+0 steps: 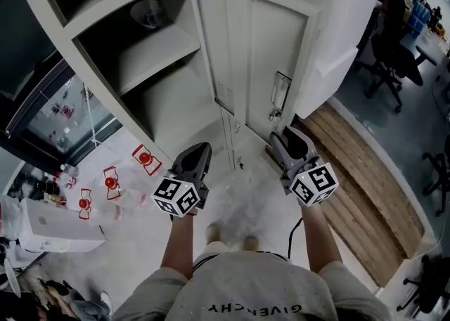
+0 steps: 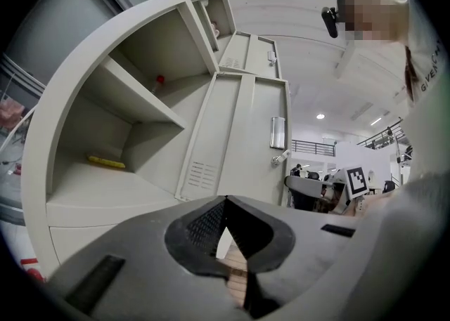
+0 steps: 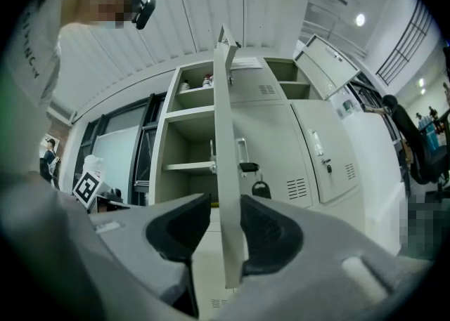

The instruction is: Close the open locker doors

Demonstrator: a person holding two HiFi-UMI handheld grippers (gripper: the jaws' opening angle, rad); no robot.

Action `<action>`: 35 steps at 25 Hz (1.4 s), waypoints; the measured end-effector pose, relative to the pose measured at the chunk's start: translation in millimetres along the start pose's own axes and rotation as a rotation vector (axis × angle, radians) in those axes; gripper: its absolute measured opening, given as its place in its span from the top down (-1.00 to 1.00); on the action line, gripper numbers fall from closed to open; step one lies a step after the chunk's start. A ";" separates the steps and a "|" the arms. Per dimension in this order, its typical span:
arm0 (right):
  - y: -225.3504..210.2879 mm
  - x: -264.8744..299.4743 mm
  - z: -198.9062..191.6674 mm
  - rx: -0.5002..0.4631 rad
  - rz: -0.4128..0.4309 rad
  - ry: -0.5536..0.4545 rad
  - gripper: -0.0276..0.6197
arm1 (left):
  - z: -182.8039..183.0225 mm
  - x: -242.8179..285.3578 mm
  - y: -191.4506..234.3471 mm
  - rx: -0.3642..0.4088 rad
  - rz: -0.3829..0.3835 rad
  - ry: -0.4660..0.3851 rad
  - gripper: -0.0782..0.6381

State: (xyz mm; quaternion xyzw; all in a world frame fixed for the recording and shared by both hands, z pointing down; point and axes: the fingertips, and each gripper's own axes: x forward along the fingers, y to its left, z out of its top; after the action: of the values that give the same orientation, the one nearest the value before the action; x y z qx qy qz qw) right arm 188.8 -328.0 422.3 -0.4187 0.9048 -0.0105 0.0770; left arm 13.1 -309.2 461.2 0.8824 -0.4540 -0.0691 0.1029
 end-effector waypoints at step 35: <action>193.4 71.9 -22.6 -0.062 0.330 0.006 0.45 | 29.2 -89.7 87.8 0.036 0.145 -0.035 0.79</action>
State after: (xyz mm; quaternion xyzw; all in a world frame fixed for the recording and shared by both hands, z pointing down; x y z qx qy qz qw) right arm -6.6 -258.0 419.1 -0.2663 0.9614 0.0290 0.0621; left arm -114.1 -289.3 456.9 0.8475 -0.5196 -0.0689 0.0838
